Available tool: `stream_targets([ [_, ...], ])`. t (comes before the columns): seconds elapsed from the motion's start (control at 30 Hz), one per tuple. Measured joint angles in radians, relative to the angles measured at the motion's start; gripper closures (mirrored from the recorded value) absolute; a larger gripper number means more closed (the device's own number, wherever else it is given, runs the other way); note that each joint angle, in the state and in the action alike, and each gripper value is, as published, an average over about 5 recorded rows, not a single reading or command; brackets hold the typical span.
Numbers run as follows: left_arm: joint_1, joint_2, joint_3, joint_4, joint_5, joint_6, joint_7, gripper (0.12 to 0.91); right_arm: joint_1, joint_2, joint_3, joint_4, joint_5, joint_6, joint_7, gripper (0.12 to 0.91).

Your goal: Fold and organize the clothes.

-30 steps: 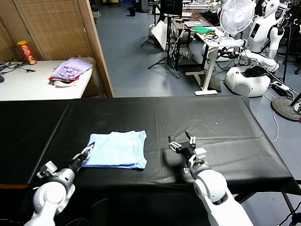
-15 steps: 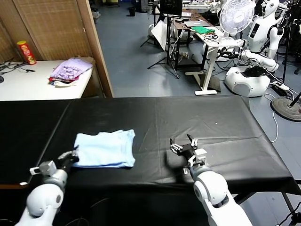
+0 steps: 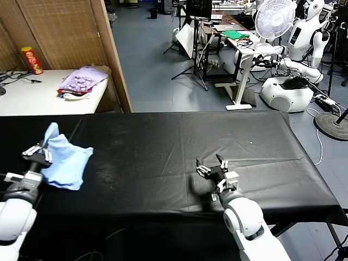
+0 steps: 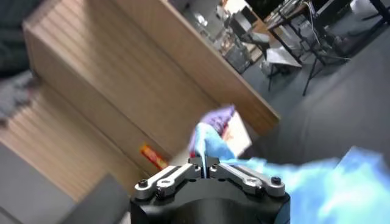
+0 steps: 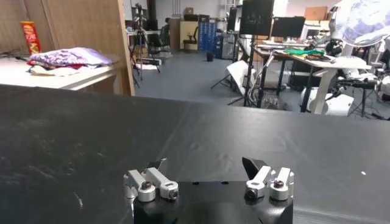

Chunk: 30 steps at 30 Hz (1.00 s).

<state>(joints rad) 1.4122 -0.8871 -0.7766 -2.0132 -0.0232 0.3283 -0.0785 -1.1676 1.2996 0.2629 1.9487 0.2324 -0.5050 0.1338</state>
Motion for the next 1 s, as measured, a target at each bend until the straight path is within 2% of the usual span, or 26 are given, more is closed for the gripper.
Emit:
stream_targets([
  [0.13, -0.019, -0.062, 0.138, -0.046, -0.158, 0.023, -0.029, 0.885, -0.012, -0.01, 0.004, 0.005, -0.003, 0.0, -0.005, 0.227],
  [0.3, -0.058, -0.17, 0.334, -0.026, -0.247, -0.012, -0.056, 0.881, -0.016, -0.021, -0.003, 0.007, 0.013, 0.014, -0.039, 0.227],
  [0.4, -0.071, -0.221, 0.42, -0.002, -0.247, -0.068, -0.042, 0.798, -0.009, -0.029, -0.016, 0.008, 0.057, 0.024, -0.066, 0.227],
  [0.47, -0.072, -0.238, 0.457, 0.006, -0.238, -0.117, -0.016, 0.686, 0.001, -0.032, -0.029, 0.006, 0.098, 0.019, -0.076, 0.227],
  [0.63, -0.059, -0.237, 0.489, -0.001, -0.26, -0.27, 0.077, 0.4, 0.051, -0.019, -0.084, -0.024, 0.232, -0.031, -0.058, 0.227],
  [0.7, -0.053, -0.23, 0.486, -0.014, -0.274, -0.313, 0.097, 0.296, 0.083, -0.007, -0.119, -0.048, 0.284, -0.05, -0.049, 0.227],
  [0.73, -0.05, -0.226, 0.483, -0.022, -0.279, -0.328, 0.101, 0.268, 0.1, 0.0, -0.138, -0.063, 0.308, -0.059, -0.047, 0.227],
  [0.83, -0.039, -0.218, 0.464, -0.041, -0.285, -0.356, 0.107, 0.237, 0.156, 0.029, -0.197, -0.117, 0.363, -0.073, -0.043, 0.227],
  [1.0, -0.009, -0.218, 0.428, -0.058, -0.279, -0.385, 0.108, 0.232, 0.236, 0.09, -0.265, -0.224, 0.426, -0.082, -0.011, 0.238],
])
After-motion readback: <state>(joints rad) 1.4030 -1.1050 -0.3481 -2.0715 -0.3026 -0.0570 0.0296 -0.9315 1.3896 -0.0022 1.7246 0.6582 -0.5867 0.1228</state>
